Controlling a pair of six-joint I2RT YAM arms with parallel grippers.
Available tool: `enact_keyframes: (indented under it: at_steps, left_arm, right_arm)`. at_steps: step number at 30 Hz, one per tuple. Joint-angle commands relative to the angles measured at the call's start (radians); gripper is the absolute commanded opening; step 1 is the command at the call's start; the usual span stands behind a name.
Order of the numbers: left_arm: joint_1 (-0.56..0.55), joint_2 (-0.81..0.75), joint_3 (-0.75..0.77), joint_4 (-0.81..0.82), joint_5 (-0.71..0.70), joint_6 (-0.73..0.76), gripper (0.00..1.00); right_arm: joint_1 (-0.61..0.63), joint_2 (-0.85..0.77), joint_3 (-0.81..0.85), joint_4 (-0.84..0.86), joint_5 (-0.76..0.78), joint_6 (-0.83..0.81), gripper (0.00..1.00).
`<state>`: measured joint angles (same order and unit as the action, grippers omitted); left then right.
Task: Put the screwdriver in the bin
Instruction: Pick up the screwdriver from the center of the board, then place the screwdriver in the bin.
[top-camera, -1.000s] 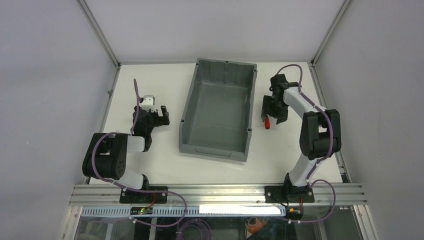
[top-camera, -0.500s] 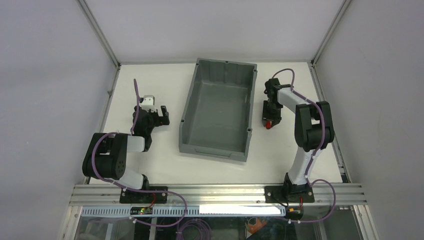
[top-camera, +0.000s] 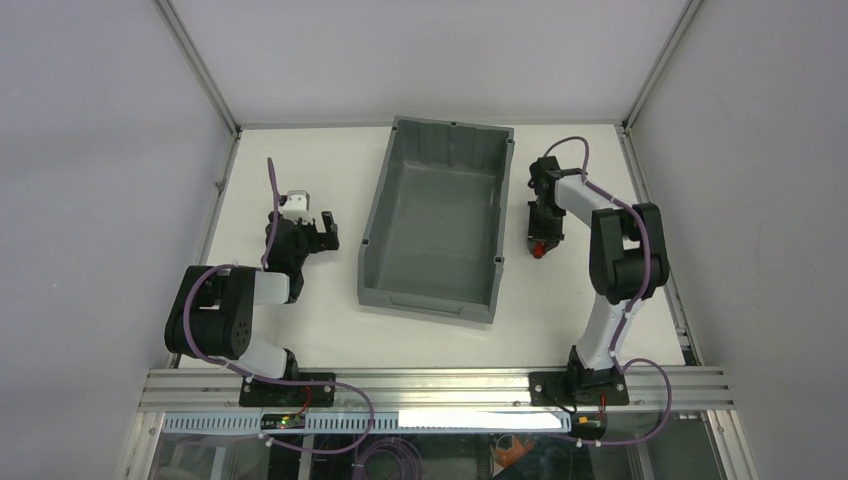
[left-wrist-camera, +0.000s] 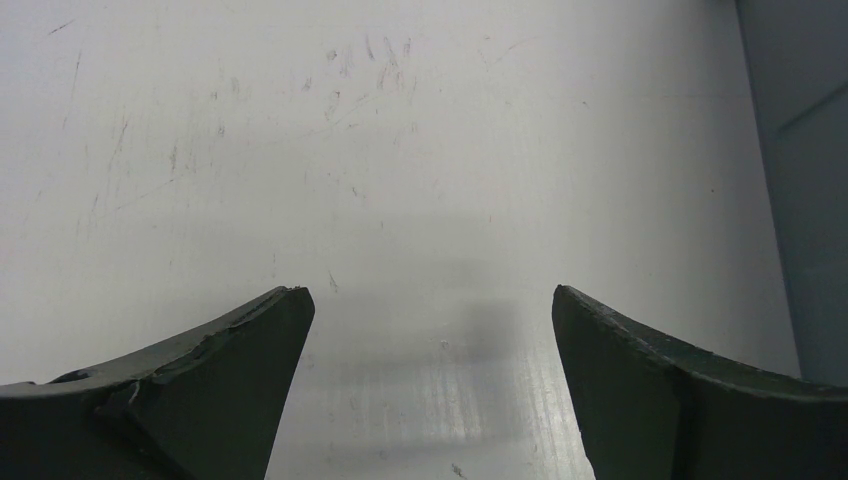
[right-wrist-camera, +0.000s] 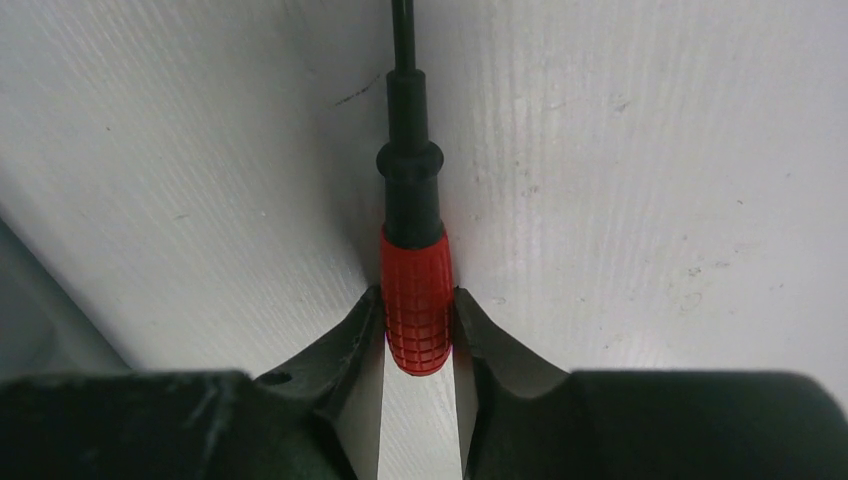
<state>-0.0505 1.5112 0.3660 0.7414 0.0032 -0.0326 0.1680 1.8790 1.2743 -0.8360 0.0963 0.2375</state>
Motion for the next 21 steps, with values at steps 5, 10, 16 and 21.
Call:
enact_keyframes:
  at_steps: [5, 10, 16, 21]
  left_arm:
    - [0.006, -0.006, 0.017, 0.059, 0.017, 0.023, 0.99]
    - [0.006, -0.005, 0.017, 0.059, 0.017, 0.023, 0.99]
    - [0.006, -0.006, 0.017, 0.059, 0.017, 0.023, 0.99]
    - [0.006, -0.005, 0.017, 0.06, 0.017, 0.023, 0.99]
  right_arm:
    - [0.002, -0.158, 0.05, -0.075, 0.063, 0.013, 0.03]
    - [0.002, -0.231, 0.092, -0.135, 0.072, 0.016, 0.02]
    - [0.002, -0.328, 0.17, -0.222, 0.066, 0.028, 0.01]
    - [0.004, -0.39, 0.248, -0.285, 0.019, 0.035, 0.0]
